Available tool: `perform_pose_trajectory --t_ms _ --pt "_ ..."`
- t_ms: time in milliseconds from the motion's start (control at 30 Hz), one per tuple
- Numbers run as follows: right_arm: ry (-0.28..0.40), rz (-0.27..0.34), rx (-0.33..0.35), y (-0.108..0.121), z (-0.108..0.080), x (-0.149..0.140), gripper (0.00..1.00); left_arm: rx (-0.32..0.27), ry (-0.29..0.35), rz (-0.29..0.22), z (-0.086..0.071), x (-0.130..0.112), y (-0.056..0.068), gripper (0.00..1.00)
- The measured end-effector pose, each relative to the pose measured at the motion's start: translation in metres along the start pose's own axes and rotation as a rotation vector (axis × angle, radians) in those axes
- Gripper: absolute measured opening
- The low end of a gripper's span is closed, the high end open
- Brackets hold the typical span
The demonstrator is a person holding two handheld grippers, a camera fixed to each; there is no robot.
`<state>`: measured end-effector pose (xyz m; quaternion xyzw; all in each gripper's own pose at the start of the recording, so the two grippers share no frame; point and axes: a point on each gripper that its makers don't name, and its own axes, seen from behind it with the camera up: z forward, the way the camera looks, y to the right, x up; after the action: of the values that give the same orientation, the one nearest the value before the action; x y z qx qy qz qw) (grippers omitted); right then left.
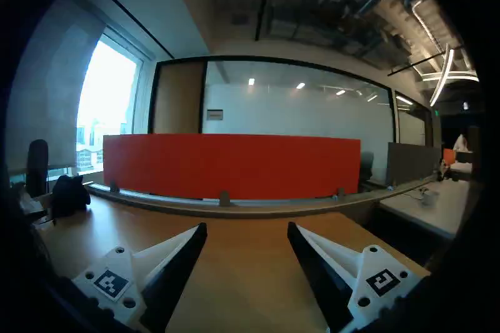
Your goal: Fold towel
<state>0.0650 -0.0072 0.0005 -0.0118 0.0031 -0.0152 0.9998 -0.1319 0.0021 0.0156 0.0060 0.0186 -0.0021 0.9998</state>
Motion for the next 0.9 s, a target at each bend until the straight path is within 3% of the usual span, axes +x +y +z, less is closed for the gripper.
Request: perform_pose_trajectory --t_ms 567,900 --pt "0.011 -0.026 0.015 0.003 0.001 -0.018 1.00 -0.001 0.000 0.004 0.000 -0.001 0.000 0.96" --pt "0.033 0.043 0.034 0.008 0.003 -0.048 1.00 -0.001 0.000 0.002 0.000 0.000 0.000 0.96"
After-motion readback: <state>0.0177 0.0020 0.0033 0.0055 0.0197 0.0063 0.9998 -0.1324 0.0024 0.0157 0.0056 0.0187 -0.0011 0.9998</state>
